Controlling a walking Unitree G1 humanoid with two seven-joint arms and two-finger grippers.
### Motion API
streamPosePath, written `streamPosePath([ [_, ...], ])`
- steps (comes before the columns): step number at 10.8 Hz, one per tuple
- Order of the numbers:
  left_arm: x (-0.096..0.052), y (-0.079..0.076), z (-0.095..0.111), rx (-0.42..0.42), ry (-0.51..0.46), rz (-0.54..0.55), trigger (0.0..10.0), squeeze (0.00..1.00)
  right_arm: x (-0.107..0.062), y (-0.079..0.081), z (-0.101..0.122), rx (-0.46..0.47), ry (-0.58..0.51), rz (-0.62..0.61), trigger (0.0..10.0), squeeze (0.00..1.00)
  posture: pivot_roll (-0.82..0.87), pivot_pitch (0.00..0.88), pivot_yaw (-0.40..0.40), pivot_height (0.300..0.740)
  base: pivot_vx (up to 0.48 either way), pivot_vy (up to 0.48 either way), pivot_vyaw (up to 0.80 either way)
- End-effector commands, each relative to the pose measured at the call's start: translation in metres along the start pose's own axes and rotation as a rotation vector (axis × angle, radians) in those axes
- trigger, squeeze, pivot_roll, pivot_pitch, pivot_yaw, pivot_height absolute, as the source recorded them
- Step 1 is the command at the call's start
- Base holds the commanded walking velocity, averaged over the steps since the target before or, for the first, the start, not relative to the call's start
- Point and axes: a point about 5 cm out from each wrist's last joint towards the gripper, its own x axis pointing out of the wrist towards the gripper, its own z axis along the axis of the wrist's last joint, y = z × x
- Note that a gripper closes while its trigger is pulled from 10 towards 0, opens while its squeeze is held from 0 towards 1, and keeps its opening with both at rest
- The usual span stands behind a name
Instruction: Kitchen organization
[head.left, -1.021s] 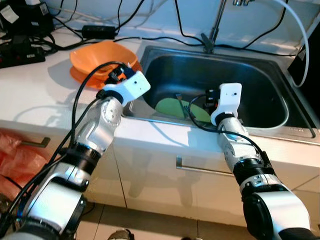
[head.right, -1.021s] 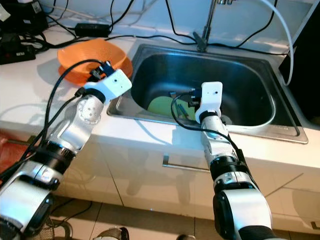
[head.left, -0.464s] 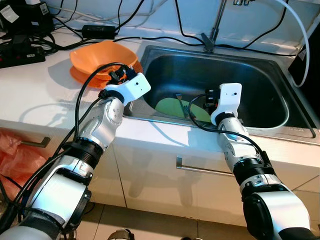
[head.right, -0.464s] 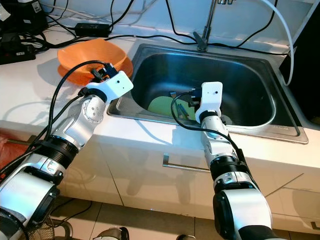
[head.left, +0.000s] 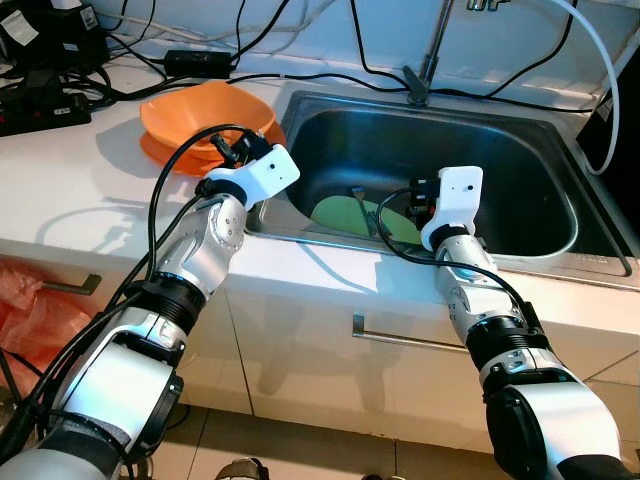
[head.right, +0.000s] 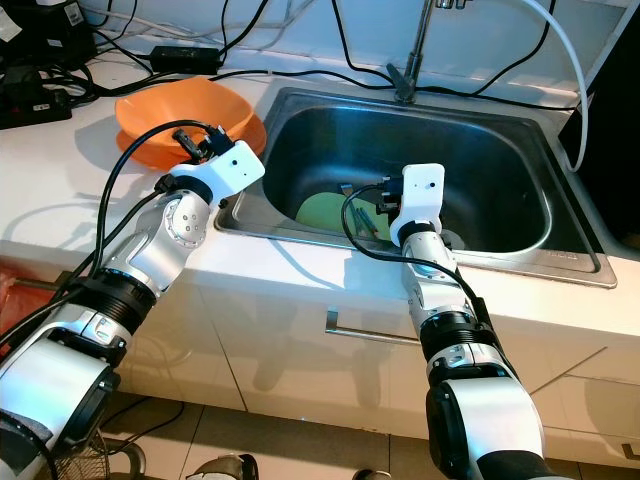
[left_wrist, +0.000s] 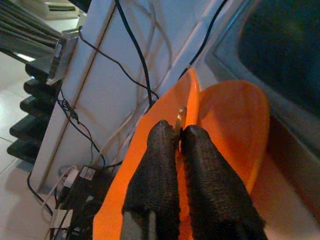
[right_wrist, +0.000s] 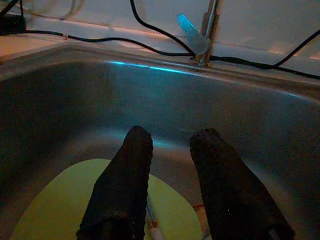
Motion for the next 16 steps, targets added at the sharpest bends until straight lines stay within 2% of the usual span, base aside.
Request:
streamPosePath([
  [1, 0.002, 0.004, 0.005, 0.008, -0.023, 0.023, 0.0, 0.00, 0.002, -0.002, 0.005, 0.019, -0.014, -0.012, 10.0, 0.00, 0.06, 0.037, -0.056, 0.740, 0.000, 0.000, 0.00],
  [3, 0.003, 0.018, 0.016, 0.014, -0.093, 0.109, 0.0, 0.00, 0.002, -0.002, 0.005, 0.021, -0.016, -0.011, 10.0, 0.00, 0.07, 0.038, -0.059, 0.740, 0.000, 0.000, 0.00],
  [4, 0.003, 0.031, 0.028, 0.052, -0.158, 0.184, 0.0, 0.00, 0.002, -0.002, 0.005, 0.023, -0.019, -0.009, 10.0, 0.00, 0.07, 0.038, -0.058, 0.740, 0.000, 0.000, 0.00],
  [6, 0.001, 0.042, 0.044, 0.043, -0.243, 0.251, 0.0, 0.00, 0.002, -0.001, 0.006, 0.021, -0.023, -0.007, 10.0, 0.00, 0.07, 0.038, -0.058, 0.740, 0.000, 0.000, 0.00],
  [8, -0.010, 0.052, 0.086, -0.097, -0.452, 0.281, 0.0, 0.00, 0.002, 0.001, 0.007, 0.011, -0.037, 0.004, 10.0, 0.00, 0.07, 0.039, -0.059, 0.740, 0.000, 0.000, 0.00],
  [9, -0.018, 0.049, 0.108, -0.243, -0.551, 0.222, 0.0, 0.00, 0.001, 0.002, 0.008, -0.001, -0.048, 0.019, 10.0, 0.00, 0.07, 0.039, -0.057, 0.740, 0.000, 0.000, 0.00],
  [10, -0.025, 0.033, 0.125, -0.397, -0.640, 0.057, 0.2, 0.00, 0.002, 0.004, 0.010, -0.001, -0.062, 0.032, 10.0, 0.00, 0.07, 0.039, -0.056, 0.740, 0.000, 0.000, 0.00],
  [11, -0.031, 0.019, 0.131, -0.455, -0.668, -0.048, 10.0, 0.00, 0.001, 0.005, 0.010, -0.010, -0.072, 0.041, 10.0, 0.20, 0.07, 0.040, -0.055, 0.740, 0.000, 0.000, 0.00],
  [12, -0.032, 0.012, 0.133, -0.524, -0.676, -0.116, 10.0, 0.00, 0.001, 0.006, 0.011, -0.015, -0.079, 0.047, 10.0, 0.65, 0.07, 0.039, -0.054, 0.740, 0.000, 0.000, 0.00],
  [13, -0.037, 0.005, 0.134, -0.646, -0.663, -0.190, 10.0, 0.00, 0.000, 0.007, 0.014, -0.072, -0.113, 0.067, 10.0, 1.00, 0.06, 0.043, -0.053, 0.740, 0.000, 0.000, 0.00],
  [14, -0.040, 0.001, 0.134, -0.740, -0.653, -0.240, 10.0, 0.00, -0.001, 0.008, 0.017, -0.130, -0.145, 0.087, 10.0, 1.00, 0.07, 0.043, -0.053, 0.740, 0.000, 0.000, 0.00],
  [15, -0.040, 0.001, 0.131, -0.858, -0.633, -0.279, 10.0, 0.00, -0.003, 0.013, 0.023, -0.254, -0.210, 0.142, 10.0, 0.00, 0.07, 0.046, -0.053, 0.740, 0.000, 0.000, 0.00],
  [16, -0.040, -0.001, 0.128, -0.934, -0.615, -0.315, 10.0, 0.00, -0.004, 0.017, 0.025, -0.314, -0.236, 0.174, 10.0, 0.00, 0.07, 0.046, -0.055, 0.740, 0.000, 0.000, 0.00],
])
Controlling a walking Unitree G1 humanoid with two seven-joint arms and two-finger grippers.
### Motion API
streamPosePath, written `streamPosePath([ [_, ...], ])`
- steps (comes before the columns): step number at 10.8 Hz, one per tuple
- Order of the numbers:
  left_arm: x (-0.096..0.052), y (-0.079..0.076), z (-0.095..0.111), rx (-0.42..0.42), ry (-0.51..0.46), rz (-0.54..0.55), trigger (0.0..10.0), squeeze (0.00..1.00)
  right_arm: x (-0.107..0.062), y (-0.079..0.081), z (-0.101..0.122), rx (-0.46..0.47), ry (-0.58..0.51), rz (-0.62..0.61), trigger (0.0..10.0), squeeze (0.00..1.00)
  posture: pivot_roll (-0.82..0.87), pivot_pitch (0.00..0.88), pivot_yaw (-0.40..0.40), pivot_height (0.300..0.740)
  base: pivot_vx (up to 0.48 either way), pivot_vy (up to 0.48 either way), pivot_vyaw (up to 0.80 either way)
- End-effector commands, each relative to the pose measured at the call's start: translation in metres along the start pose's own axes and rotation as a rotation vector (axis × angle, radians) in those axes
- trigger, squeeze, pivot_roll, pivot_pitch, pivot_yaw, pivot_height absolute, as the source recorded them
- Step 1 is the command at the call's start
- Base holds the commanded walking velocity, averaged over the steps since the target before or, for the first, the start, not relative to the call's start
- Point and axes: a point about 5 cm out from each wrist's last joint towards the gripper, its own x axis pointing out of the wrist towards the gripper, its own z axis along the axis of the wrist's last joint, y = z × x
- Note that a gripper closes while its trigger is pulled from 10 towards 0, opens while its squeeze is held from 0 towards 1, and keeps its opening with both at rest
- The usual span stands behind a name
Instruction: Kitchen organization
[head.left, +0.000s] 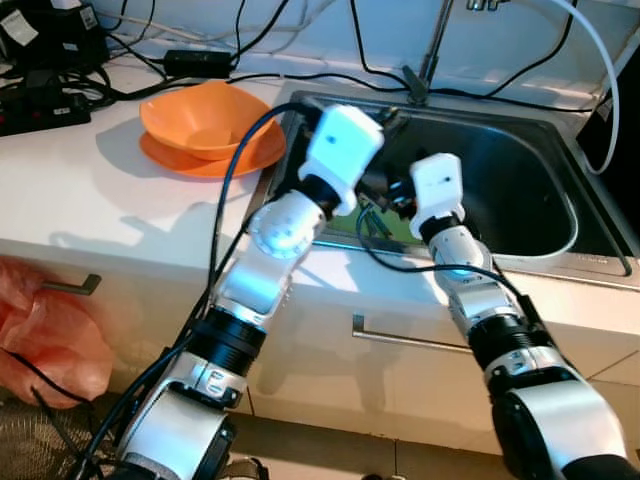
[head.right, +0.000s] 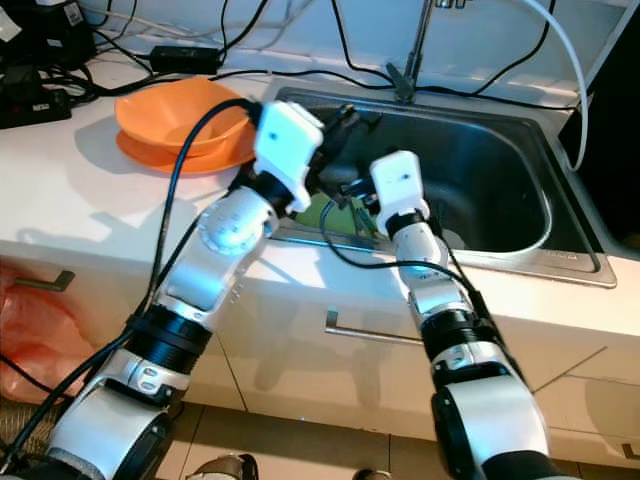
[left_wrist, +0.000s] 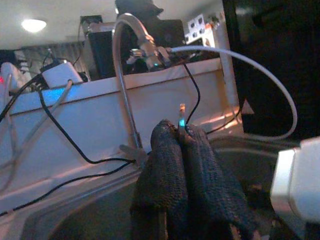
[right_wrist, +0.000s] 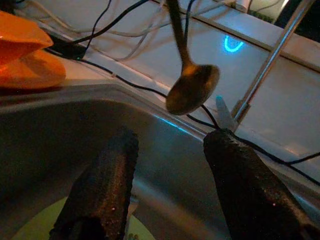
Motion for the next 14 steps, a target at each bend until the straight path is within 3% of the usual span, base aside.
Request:
streamPosePath([
  [1, -0.001, -0.001, 0.002, -0.064, -0.003, -0.015, 10.0, 0.00, -0.002, -0.002, 0.001, -0.035, -0.023, 0.008, 10.0, 0.00, 0.07, 0.047, -0.055, 0.740, 0.000, 0.000, 0.00],
  [5, -0.009, -0.001, -0.006, -0.215, 0.044, -0.069, 10.0, 0.00, -0.003, 0.001, 0.005, -0.059, -0.072, 0.018, 10.0, 0.00, 0.07, 0.050, -0.058, 0.740, 0.000, 0.000, 0.00],
  [11, -0.017, -0.005, -0.009, -0.241, 0.081, -0.134, 10.0, 0.00, -0.002, 0.005, 0.008, -0.043, -0.094, 0.026, 10.0, 0.00, 0.06, 0.052, -0.057, 0.740, 0.000, 0.000, 0.00],
  [12, -0.017, -0.005, -0.008, -0.244, 0.079, -0.132, 10.0, 0.00, -0.003, 0.006, 0.008, -0.037, -0.095, 0.037, 8.7, 0.00, 0.07, 0.052, -0.057, 0.740, 0.000, 0.000, 0.00],
  [13, -0.017, -0.004, -0.007, -0.244, 0.076, -0.132, 10.0, 0.00, -0.003, 0.006, 0.007, -0.037, -0.093, 0.033, 1.0, 0.00, 0.07, 0.051, -0.057, 0.740, 0.000, 0.000, 0.00],
  [14, -0.018, -0.004, -0.008, -0.246, 0.083, -0.131, 10.0, 0.00, -0.003, 0.007, 0.006, -0.037, -0.086, 0.033, 0.0, 0.00, 0.07, 0.051, -0.056, 0.740, 0.000, 0.000, 0.00],
])
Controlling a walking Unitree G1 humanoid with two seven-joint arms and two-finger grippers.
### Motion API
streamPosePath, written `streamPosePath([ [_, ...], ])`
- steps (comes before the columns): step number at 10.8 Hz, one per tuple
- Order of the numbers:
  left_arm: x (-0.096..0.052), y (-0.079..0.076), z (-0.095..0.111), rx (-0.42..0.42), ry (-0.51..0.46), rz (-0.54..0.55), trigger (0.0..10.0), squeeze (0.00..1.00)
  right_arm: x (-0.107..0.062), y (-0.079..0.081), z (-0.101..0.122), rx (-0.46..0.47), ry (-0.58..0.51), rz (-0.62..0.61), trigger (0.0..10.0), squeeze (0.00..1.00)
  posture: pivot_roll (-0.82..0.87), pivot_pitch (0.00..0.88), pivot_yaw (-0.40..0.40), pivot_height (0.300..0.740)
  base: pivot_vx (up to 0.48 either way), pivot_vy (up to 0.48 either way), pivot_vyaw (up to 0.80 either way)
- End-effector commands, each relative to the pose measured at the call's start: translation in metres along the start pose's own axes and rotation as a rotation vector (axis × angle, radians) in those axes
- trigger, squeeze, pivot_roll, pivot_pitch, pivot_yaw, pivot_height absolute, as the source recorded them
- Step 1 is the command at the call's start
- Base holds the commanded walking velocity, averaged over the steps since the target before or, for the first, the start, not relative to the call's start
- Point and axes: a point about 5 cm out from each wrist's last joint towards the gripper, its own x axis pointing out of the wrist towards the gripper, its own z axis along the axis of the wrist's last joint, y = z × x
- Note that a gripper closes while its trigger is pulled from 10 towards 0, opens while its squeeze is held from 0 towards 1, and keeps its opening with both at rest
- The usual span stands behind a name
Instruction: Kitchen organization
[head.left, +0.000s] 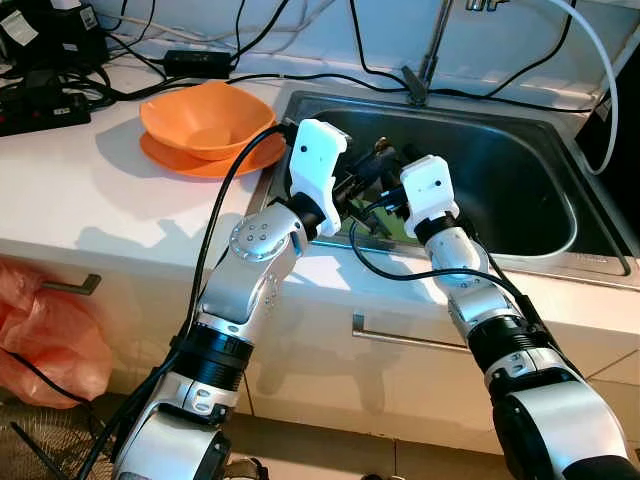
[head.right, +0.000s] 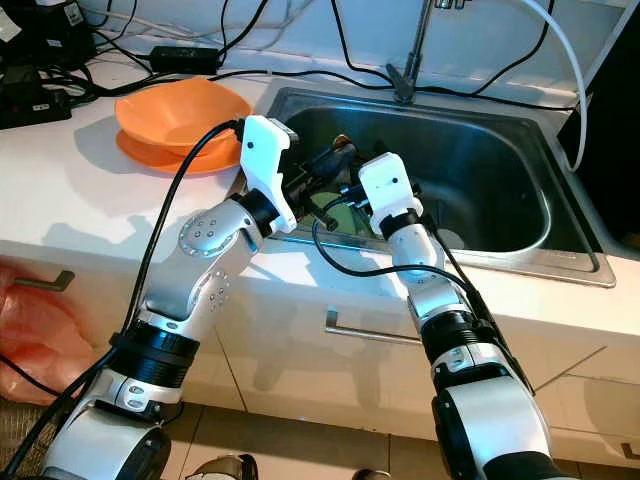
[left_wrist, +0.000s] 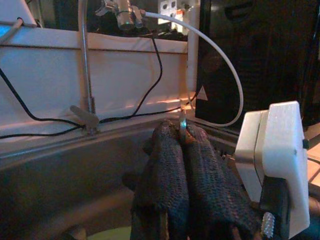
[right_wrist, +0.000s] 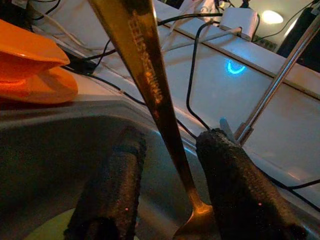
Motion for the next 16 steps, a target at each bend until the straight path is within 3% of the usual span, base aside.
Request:
streamPosePath([
  [1, -0.001, -0.002, 0.004, 0.003, -0.013, -0.010, 10.0, 0.00, -0.002, 0.001, 0.000, 0.003, -0.007, 0.003, 0.0, 0.00, 0.07, 0.051, -0.056, 0.740, 0.000, 0.000, 0.00],
  [11, -0.002, -0.001, 0.003, 0.020, -0.010, -0.003, 10.0, 0.00, -0.004, -0.001, -0.006, 0.023, 0.029, -0.003, 0.0, 0.00, 0.07, 0.053, -0.063, 0.740, 0.000, 0.000, 0.00],
  [12, -0.003, 0.001, 0.000, 0.010, -0.001, 0.005, 10.0, 1.00, -0.004, -0.001, -0.007, 0.024, 0.032, -0.004, 0.0, 0.00, 0.07, 0.053, -0.061, 0.740, 0.000, 0.000, 0.00],
  [16, -0.019, 0.011, 0.000, 0.010, 0.024, -0.010, 10.0, 1.00, -0.005, -0.007, -0.013, 0.053, 0.078, -0.045, 0.0, 0.00, 0.07, 0.056, -0.062, 0.740, 0.000, 0.000, 0.00],
])
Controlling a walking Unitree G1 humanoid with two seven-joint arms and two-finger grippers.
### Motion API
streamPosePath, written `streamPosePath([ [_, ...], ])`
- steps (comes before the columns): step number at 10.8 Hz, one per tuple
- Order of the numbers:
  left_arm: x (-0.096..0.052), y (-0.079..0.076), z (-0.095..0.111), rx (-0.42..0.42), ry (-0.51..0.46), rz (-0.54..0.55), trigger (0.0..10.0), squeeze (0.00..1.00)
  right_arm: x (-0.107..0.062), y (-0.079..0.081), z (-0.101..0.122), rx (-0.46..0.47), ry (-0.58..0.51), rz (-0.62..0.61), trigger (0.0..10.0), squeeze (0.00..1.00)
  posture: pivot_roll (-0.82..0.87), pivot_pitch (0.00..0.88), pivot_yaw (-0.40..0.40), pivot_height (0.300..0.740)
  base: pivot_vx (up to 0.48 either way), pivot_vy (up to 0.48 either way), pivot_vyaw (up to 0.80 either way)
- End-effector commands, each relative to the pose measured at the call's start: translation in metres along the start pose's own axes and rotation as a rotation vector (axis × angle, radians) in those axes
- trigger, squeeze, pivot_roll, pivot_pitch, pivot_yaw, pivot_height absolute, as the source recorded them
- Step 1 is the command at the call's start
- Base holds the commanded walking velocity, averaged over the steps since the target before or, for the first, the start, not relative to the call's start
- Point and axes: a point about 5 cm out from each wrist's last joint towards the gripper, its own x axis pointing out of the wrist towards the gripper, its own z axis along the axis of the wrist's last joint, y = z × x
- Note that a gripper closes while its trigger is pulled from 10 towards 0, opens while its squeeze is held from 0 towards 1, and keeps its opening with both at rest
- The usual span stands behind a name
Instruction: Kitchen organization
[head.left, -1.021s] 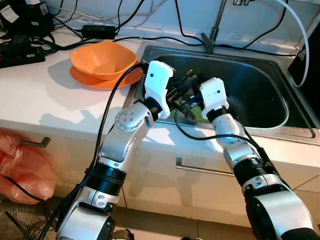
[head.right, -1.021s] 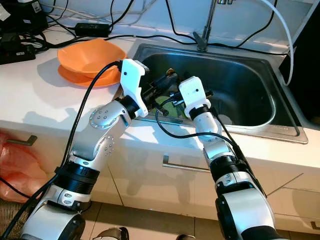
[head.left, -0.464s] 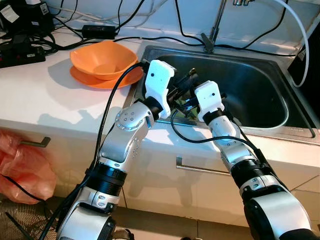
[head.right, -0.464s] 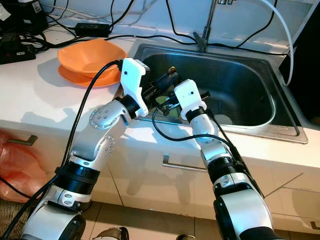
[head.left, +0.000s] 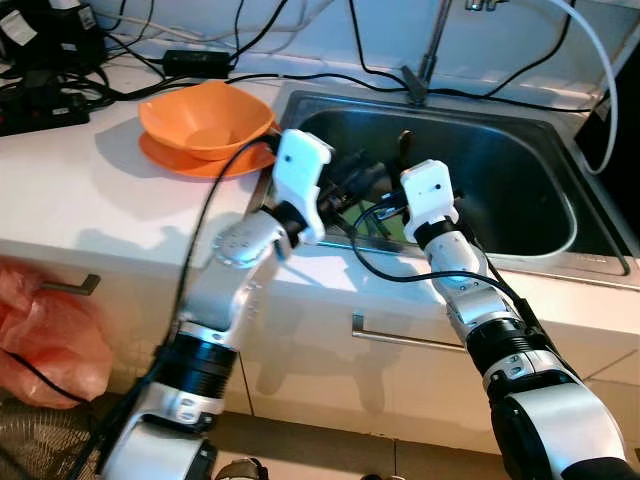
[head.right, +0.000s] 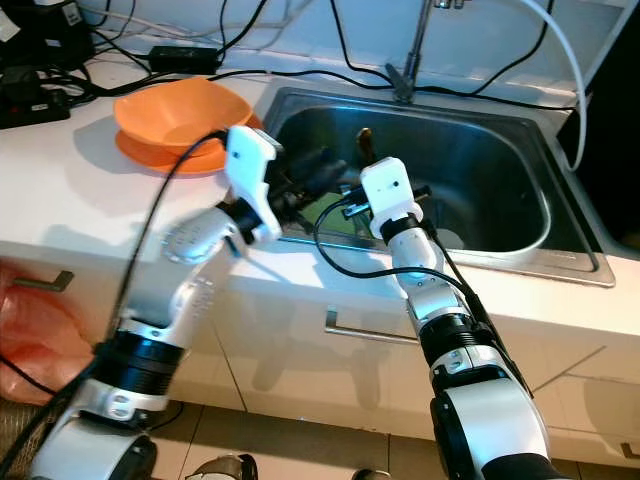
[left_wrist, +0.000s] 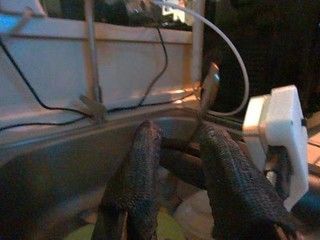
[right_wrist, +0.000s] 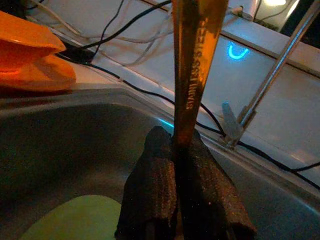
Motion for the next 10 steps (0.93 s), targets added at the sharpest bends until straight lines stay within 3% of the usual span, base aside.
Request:
streamPosePath([
  [1, -0.011, 0.008, 0.003, 0.011, 0.008, 0.001, 10.0, 0.23, -0.002, -0.012, -0.009, 0.017, 0.058, -0.056, 0.0, 0.00, 0.07, 0.055, -0.062, 0.740, 0.000, 0.000, 0.00],
  [2, -0.018, 0.016, 0.001, 0.027, 0.028, 0.029, 10.0, 0.00, -0.003, -0.015, -0.011, 0.016, 0.077, -0.071, 0.0, 0.00, 0.08, 0.056, -0.064, 0.740, 0.000, 0.000, 0.00],
  [4, -0.027, 0.024, -0.004, 0.046, 0.074, 0.047, 10.0, 0.00, -0.003, -0.018, -0.013, 0.010, 0.097, -0.086, 0.0, 0.00, 0.08, 0.056, -0.067, 0.740, 0.000, 0.000, 0.00],
  [5, -0.036, 0.021, -0.014, 0.053, 0.152, -0.013, 10.0, 0.00, -0.001, -0.021, -0.013, 0.010, 0.115, -0.103, 0.0, 0.00, 0.08, 0.055, -0.070, 0.740, 0.000, 0.000, 0.00],
  [9, -0.044, 0.007, -0.029, 0.057, 0.261, -0.146, 10.0, 0.00, 0.002, -0.024, -0.010, 0.016, 0.118, -0.120, 0.0, 0.00, 0.08, 0.055, -0.071, 0.740, 0.000, 0.000, 0.00],
  [10, -0.044, 0.005, -0.030, 0.052, 0.269, -0.157, 10.0, 0.00, 0.003, -0.024, -0.010, 0.018, 0.125, -0.125, 2.8, 0.00, 0.08, 0.056, -0.071, 0.740, 0.000, 0.000, 0.00],
])
